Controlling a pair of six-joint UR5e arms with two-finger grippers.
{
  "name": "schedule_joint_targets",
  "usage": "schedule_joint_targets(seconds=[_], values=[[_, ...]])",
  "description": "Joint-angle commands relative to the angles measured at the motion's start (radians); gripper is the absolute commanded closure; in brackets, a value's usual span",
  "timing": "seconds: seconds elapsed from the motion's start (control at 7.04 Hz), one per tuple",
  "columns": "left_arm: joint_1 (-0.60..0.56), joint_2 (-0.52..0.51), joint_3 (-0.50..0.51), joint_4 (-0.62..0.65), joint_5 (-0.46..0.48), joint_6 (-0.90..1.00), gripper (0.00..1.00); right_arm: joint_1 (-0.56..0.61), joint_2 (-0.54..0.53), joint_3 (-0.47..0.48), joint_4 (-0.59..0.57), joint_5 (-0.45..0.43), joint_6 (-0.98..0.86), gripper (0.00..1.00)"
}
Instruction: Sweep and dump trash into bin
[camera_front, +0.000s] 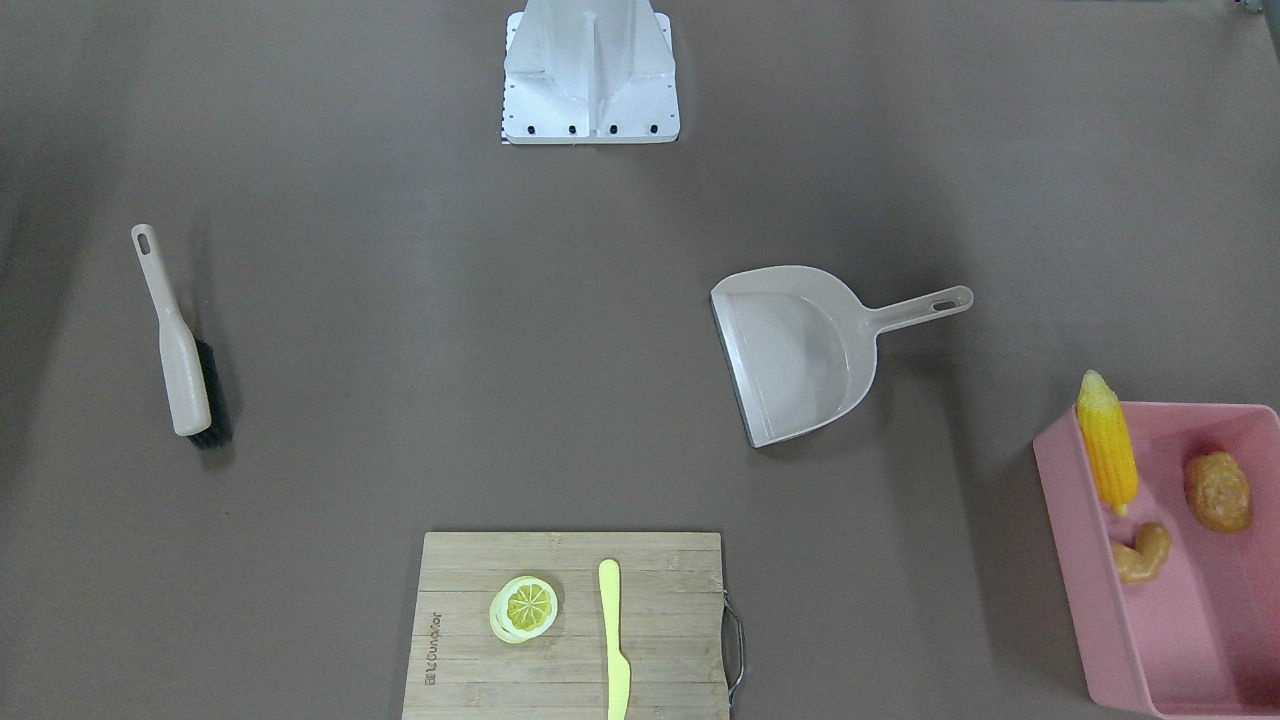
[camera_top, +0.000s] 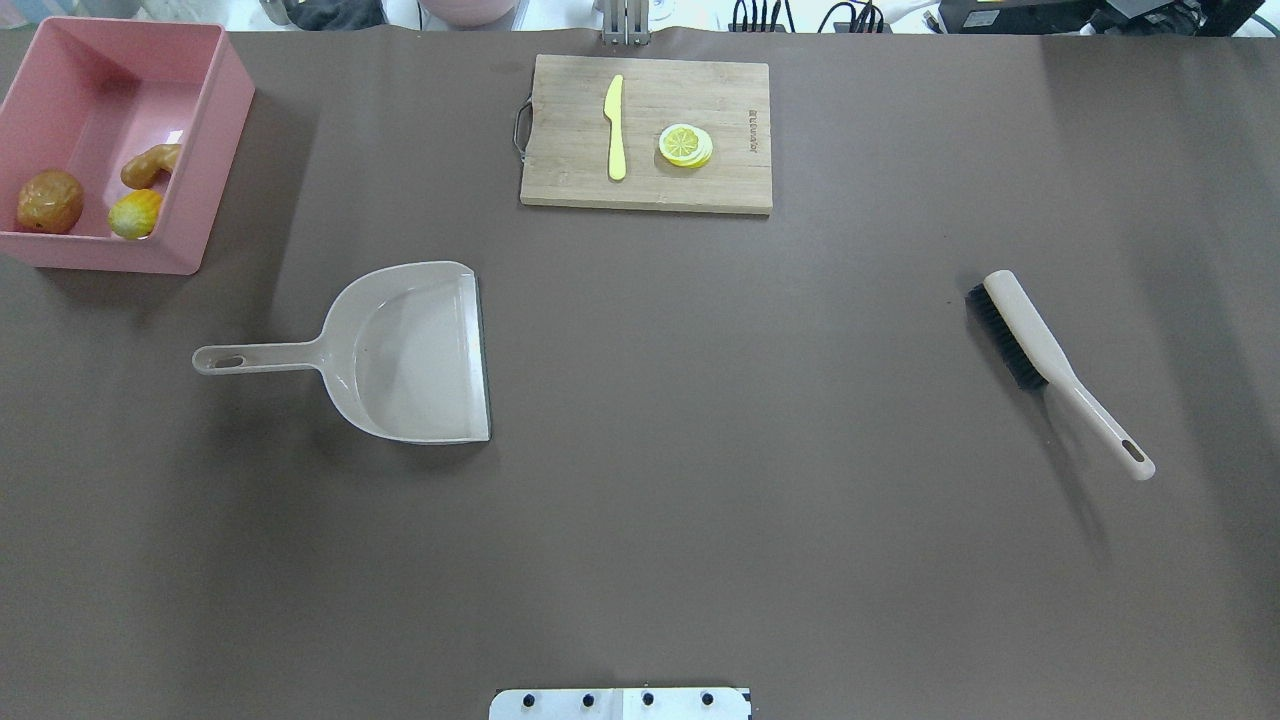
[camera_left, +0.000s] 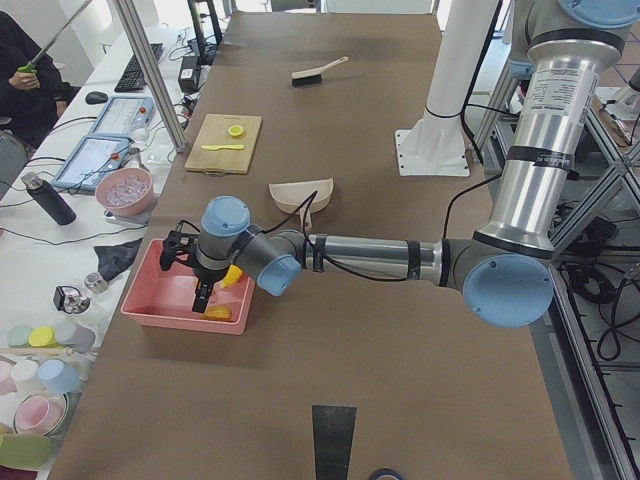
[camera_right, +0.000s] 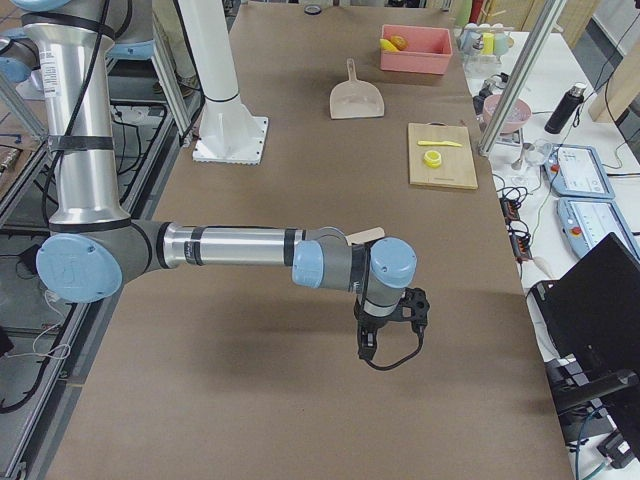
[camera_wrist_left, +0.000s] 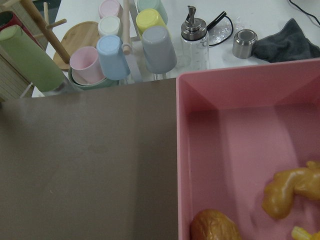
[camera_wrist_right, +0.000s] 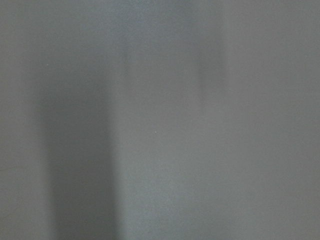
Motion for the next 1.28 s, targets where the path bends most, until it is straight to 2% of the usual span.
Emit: schedule_joint_targets(seconds=[0.0, 0.28, 0.43, 0.85, 1.14], values=[[-0.033, -0.002, 0.0, 0.039, -0.12, 0.001, 0.02, -0.001, 0.007, -0.011, 0.057, -0.016, 0.055, 0.0], [-0.035, 0.009, -0.046, 0.106, -0.133, 0.043, 0.02, -0.001, 0.028, -0.005, 0.057, -0.014, 0.075, 0.0], [-0.04, 0.036, -0.066, 0.15, -0.125, 0.139, 0.02, -0.001, 0.028, 0.003, 0.057, -0.013, 0.075, 0.0], [-0.161, 0.039, -0.115, 0.366, -0.102, 0.336, 0.02, -0.001, 0.007, 0.092, 0.055, -0.014, 0.158, 0.0], [-0.153, 0.061, -0.129, 0.399, -0.046, 0.338, 0.02, -0.001, -0.015, 0.103, 0.055, -0.011, 0.157, 0.0]])
